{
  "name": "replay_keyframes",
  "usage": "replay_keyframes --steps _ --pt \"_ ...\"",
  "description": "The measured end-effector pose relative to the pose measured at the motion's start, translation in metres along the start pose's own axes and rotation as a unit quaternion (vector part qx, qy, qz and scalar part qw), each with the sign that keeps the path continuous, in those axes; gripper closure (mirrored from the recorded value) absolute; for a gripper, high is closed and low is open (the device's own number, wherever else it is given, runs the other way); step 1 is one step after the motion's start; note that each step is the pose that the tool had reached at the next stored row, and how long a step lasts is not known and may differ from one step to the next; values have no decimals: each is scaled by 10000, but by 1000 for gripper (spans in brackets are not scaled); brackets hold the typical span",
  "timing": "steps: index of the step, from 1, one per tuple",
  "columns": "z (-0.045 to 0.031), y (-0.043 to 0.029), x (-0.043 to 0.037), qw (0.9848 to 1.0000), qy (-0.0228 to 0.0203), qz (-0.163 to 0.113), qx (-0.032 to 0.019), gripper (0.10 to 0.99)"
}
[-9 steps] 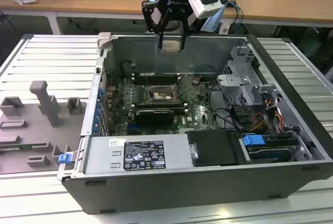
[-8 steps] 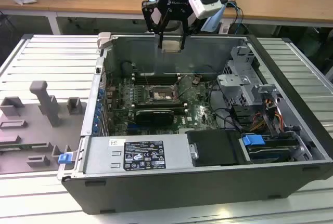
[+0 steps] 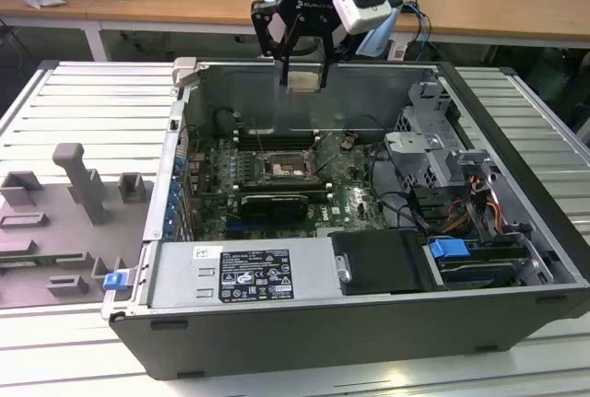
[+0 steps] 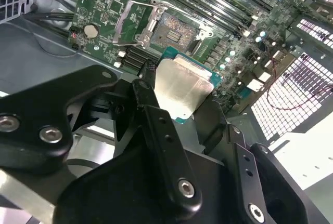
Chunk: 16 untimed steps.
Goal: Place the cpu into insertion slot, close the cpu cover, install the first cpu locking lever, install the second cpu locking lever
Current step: 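Place the cpu into insertion slot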
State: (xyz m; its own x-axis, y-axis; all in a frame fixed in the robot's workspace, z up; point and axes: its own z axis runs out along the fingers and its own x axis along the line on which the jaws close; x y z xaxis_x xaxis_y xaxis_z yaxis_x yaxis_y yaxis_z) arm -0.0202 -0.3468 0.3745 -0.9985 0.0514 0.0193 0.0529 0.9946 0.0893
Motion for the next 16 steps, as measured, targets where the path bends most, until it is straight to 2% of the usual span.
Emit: replay_keyframes --steps 16 --pt "0 0 1 9997 -21 232 -4 549"
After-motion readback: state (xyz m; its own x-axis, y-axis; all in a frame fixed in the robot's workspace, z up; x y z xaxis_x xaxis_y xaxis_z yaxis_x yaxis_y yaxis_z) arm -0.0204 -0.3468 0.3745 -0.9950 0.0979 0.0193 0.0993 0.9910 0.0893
